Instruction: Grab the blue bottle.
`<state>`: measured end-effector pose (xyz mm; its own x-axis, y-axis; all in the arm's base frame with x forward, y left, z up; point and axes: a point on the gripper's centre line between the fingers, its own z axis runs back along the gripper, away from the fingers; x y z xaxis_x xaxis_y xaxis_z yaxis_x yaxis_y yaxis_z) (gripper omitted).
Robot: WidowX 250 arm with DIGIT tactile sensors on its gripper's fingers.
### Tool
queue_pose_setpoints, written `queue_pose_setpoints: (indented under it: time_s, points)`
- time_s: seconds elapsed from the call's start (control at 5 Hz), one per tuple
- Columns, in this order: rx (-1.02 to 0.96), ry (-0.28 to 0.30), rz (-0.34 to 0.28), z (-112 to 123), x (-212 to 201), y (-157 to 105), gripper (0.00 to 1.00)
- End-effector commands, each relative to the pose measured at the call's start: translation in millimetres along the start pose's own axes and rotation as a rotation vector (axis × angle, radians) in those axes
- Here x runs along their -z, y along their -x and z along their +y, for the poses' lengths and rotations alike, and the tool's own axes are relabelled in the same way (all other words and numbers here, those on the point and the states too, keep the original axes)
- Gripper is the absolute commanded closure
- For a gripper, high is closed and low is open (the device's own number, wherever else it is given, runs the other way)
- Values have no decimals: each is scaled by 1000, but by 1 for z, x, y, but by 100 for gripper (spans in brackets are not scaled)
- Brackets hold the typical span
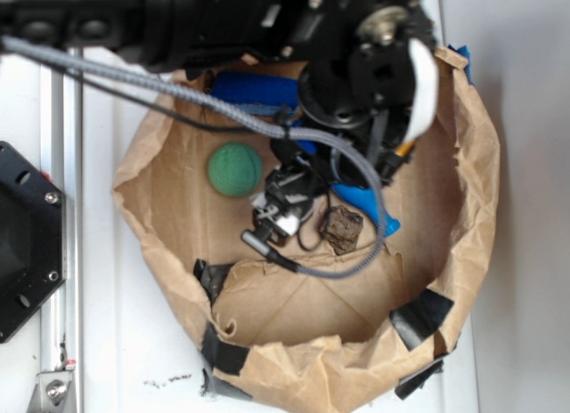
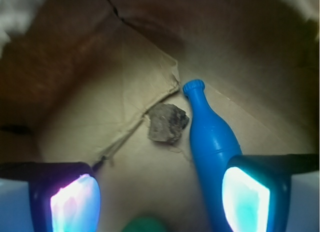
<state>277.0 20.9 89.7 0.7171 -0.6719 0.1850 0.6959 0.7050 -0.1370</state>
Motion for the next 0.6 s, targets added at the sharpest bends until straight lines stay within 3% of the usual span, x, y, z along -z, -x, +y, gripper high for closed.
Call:
queue_pose_setpoints:
  time_s: [0.0, 0.4]
  points:
    - [-8, -84, 38, 34, 18, -12, 0]
    - [-13, -126, 114, 39, 40, -13, 0]
